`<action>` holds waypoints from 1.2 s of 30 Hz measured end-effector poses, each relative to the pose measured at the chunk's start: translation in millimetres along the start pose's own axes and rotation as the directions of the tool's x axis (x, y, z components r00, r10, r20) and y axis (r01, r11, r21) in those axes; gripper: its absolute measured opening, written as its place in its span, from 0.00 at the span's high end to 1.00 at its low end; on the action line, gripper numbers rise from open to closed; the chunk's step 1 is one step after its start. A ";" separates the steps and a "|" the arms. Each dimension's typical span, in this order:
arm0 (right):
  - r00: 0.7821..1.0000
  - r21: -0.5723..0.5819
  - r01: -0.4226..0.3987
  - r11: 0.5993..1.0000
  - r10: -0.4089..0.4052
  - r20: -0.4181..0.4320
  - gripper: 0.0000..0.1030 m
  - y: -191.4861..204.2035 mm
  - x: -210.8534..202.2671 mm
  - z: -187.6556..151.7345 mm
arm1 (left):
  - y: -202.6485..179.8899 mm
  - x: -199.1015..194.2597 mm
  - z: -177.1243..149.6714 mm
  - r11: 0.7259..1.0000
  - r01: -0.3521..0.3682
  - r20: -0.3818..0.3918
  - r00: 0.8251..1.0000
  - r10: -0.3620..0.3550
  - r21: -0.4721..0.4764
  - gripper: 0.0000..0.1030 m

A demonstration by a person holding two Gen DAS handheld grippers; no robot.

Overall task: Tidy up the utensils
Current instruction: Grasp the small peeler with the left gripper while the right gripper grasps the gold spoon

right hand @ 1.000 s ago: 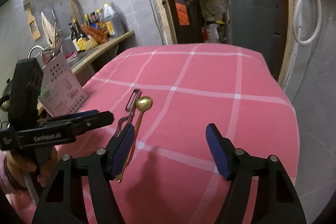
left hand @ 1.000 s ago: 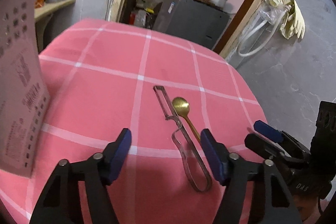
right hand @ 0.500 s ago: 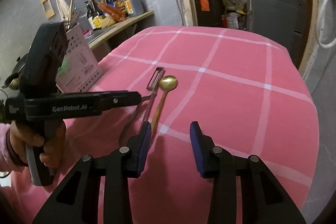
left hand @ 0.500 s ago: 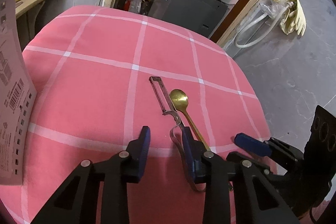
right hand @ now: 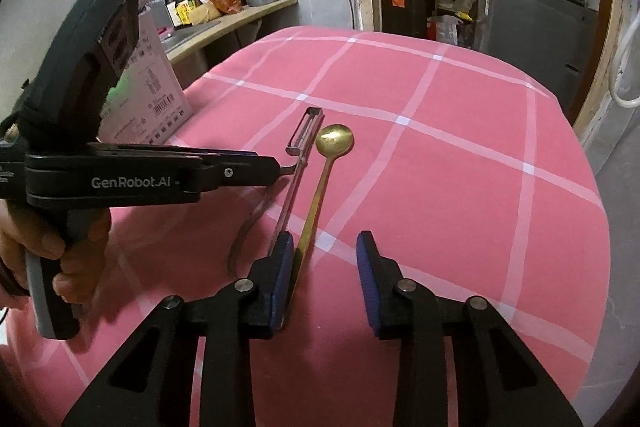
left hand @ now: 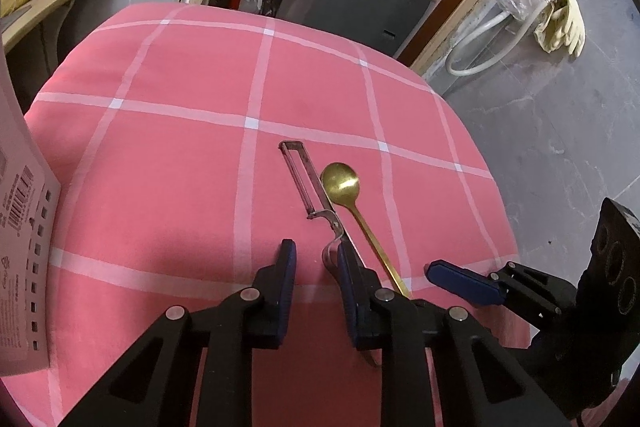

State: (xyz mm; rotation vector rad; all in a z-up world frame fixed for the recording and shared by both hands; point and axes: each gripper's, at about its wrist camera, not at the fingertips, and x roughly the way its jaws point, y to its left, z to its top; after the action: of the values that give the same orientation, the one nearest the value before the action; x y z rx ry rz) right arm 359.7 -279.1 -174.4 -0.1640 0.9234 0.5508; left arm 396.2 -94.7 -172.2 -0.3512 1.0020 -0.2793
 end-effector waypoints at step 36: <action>0.973 0.343 -0.100 0.934 0.163 -0.161 0.95 -21.3 -6.7 -21.5 | 9.5 -9.6 -8.1 0.990 0.064 -0.286 0.953 -0.098 -0.127 0.93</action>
State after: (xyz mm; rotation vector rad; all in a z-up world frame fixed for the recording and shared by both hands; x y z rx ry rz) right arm 352.2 -307.7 -184.2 0.1574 1.2044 0.5000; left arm 385.1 -83.6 -172.8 -0.4671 1.3001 -0.3547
